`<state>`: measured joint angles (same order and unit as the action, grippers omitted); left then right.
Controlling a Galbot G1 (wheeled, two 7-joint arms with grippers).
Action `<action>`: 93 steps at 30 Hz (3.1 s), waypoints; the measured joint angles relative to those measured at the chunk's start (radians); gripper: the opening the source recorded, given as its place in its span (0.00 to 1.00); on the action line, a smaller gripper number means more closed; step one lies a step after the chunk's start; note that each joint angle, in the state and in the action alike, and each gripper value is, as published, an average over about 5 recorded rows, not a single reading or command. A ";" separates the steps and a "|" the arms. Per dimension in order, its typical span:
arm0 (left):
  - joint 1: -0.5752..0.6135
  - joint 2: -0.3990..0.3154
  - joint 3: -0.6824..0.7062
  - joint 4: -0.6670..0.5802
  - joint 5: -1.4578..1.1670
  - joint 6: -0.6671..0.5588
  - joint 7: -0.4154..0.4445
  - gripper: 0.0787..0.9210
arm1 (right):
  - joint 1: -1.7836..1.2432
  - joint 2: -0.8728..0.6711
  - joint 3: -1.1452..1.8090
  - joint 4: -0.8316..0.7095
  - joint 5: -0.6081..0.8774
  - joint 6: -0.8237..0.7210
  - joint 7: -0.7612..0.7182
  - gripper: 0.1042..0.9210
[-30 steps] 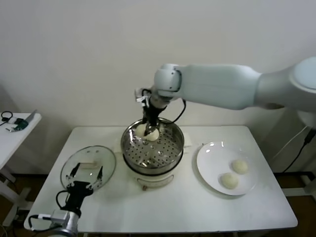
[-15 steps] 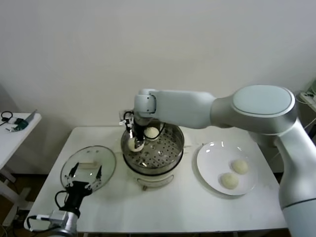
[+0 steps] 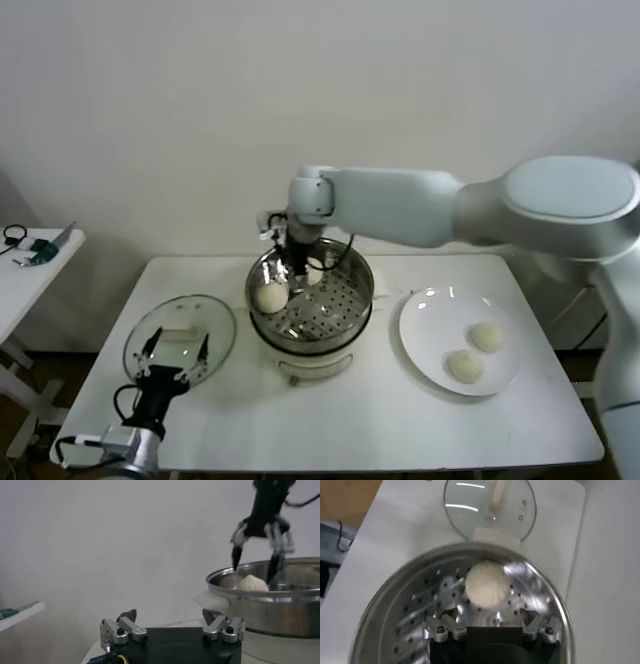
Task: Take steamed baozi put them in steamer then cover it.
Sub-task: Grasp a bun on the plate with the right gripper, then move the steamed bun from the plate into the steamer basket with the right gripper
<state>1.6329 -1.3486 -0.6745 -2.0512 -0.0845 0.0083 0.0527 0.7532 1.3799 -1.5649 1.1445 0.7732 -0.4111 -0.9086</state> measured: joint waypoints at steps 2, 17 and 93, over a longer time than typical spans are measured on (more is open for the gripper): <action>-0.003 -0.001 0.002 -0.002 0.002 0.000 0.002 0.88 | 0.054 -0.067 -0.033 0.044 0.000 0.018 -0.023 0.88; -0.016 -0.006 0.020 0.009 0.017 -0.002 0.008 0.88 | 0.183 -0.627 -0.263 0.380 -0.224 0.061 -0.056 0.88; 0.005 -0.017 0.018 -0.009 0.045 -0.013 0.009 0.88 | 0.248 -0.431 -0.031 0.446 -0.378 0.532 0.002 0.62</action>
<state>1.6384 -1.3658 -0.6560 -2.0606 -0.0392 -0.0044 0.0614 1.0011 0.9494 -1.5958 1.5901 0.3951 0.1206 -0.9069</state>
